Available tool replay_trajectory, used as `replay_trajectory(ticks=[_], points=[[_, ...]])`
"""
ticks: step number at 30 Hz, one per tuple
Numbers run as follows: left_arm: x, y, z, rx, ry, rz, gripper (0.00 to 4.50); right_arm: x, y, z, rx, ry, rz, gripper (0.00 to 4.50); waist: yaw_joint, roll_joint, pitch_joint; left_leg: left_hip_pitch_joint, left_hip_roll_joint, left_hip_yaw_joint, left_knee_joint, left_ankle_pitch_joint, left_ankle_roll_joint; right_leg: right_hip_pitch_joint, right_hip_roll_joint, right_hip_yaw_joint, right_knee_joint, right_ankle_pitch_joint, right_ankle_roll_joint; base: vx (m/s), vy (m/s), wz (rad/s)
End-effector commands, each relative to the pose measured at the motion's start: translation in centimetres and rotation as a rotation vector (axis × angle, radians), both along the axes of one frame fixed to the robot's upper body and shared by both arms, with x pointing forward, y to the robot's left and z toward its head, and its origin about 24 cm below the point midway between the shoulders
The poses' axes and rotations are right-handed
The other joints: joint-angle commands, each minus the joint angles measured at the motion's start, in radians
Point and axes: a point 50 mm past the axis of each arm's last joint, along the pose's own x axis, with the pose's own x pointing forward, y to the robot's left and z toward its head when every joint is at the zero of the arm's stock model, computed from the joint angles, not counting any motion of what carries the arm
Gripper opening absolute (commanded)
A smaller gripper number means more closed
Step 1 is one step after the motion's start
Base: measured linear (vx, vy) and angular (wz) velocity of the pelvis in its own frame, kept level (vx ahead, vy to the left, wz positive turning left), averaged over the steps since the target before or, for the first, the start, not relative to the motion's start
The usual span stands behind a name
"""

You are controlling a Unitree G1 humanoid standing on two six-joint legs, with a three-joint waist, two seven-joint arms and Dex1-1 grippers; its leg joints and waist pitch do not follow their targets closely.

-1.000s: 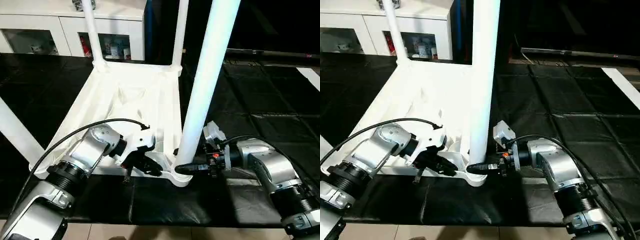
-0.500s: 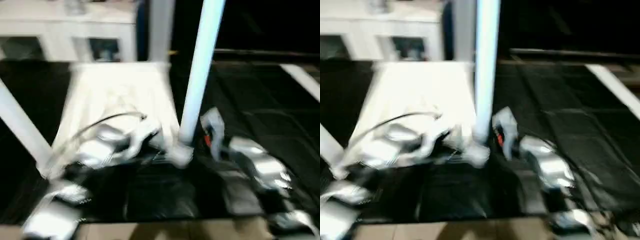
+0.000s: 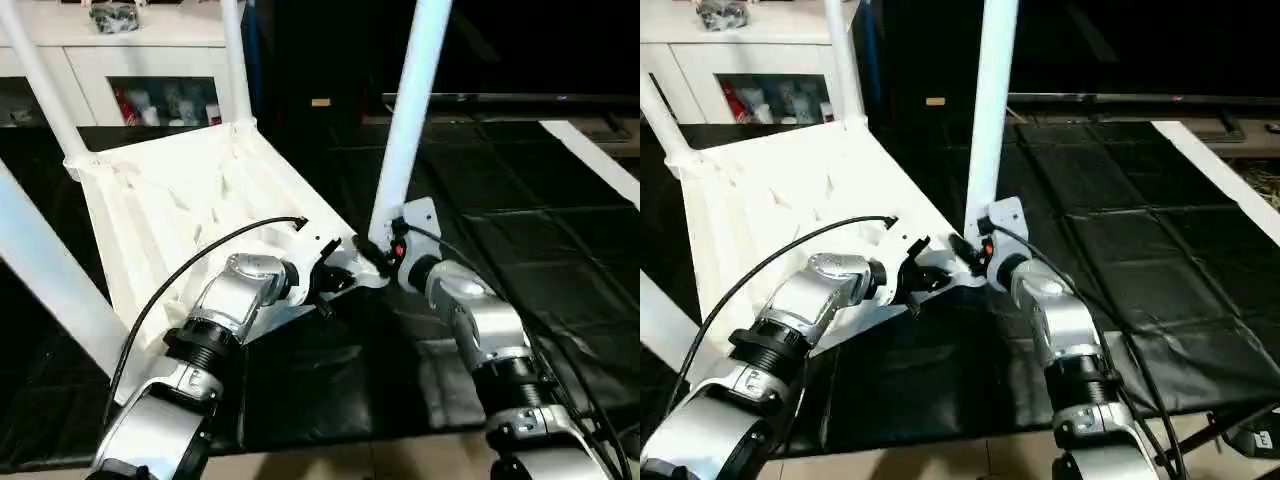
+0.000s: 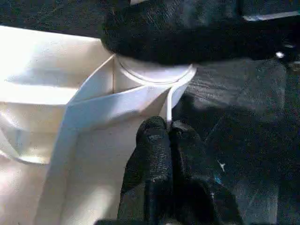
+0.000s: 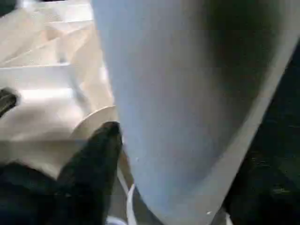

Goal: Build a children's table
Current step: Rotate leg to tighten

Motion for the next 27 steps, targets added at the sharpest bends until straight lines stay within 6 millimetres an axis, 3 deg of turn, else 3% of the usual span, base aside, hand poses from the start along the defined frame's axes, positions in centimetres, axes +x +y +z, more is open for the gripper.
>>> replay_trajectory(ticks=[1, 4, 5, 9, 12, 17, 19, 20, 27], points=[[-0.2, -1.4, 1.8, -0.061, -0.074, -0.113, 0.0, -1.3, 2.4, -0.6, 0.041, 0.043, 0.191, 3.39, 0.011, 0.0, -0.067, -0.014, -0.021, 0.027, -0.058, -0.18, 0.056, 0.072, -0.028, 0.023, -0.074, -0.181, -0.206, 0.0, 0.0, 0.0], [-0.7, 0.1, 1.7, -0.031, -0.06, -0.207, 0.0, -2.1, 0.4, -0.1, 0.032, 0.033, 0.32, 3.61, 0.018, 0.003, -0.067, -0.013, -0.02, 0.026, -0.058, -0.158, 0.066, 0.076, -0.027, 0.022, -0.069, -0.136, -0.227, 0.0, 0.0, 0.0], [-0.8, 0.6, 1.6, -0.016, -0.06, -0.236, 0.0, -2.3, -0.1, 0.1, 0.021, 0.03, 0.358, 3.82, 0.02, 0.002, -0.065, -0.011, -0.018, 0.027, -0.058, -0.171, 0.069, 0.075, -0.027, 0.022, -0.071, -0.15, -0.228, 0.0, 0.0, 0.0], [-1.4, 2.2, 1.7, 0.02, -0.044, -0.377, 0.0, -3.0, -1.9, 1.1, 0.011, 0.023, 0.502, 3.96, 0.03, 0.006, -0.062, -0.004, -0.014, 0.029, -0.06, -0.219, 0.059, 0.068, -0.03, 0.024, -0.077, -0.217, -0.226, 0.0, 0.0, 0.0], [-2.4, 3.3, 1.9, 0.028, -0.017, -0.518, 0.0, -3.6, -2.7, 1.7, -0.017, 0.031, 0.623, 4.33, 0.038, 0.007, -0.062, -0.002, -0.009, 0.029, -0.061, -0.209, 0.052, 0.066, -0.031, 0.027, -0.069, -0.189, -0.239, 0.0, 0.0, 0.0], [-3.4, 4.3, 1.9, 0.086, 0.028, -0.66, 0.0, -4.2, -3.3, 1.9, -0.04, 0.076, 0.758, 4.33, 0.057, 0.005, -0.063, -0.001, -0.008, 0.032, -0.059, -0.194, 0.049, 0.068, -0.031, 0.026, -0.061, -0.154, -0.253, 0.0, 0.0, 0.0], [-3.6, 4.4, 1.8, 0.098, 0.032, -0.682, 0.0, -4.3, -3.3, 1.9, -0.04, 0.08, 0.777, 4.33, 0.061, 0.005, -0.062, -0.002, -0.007, 0.032, -0.06, -0.202, 0.045, 0.067, -0.033, 0.026, -0.063, -0.183, -0.243, 0.0, 0.0, 0.0], [-3.8, 4.5, 1.7, 0.112, 0.042, -0.712, 0.0, -4.3, -3.2, 1.7, -0.038, 0.087, 0.79, 4.18, 0.061, 0.0, -0.061, -0.002, -0.008, 0.033, -0.06, -0.206, 0.042, 0.066, -0.034, 0.026, -0.065, -0.199, -0.237, 0.0, 0.0, 0.0], [-3.9, 4.3, 1.6, 0.119, 0.04, -0.744, 0.0, -4.4, -2.3, 1.8, 0.014, 0.085, 0.845, 3.78, 0.066, -0.002, -0.061, -0.006, -0.009, 0.031, -0.061, -0.199, 0.032, 0.066, -0.036, 0.026, -0.068, -0.262, -0.206, 0.0, 0.0, 0.0]])
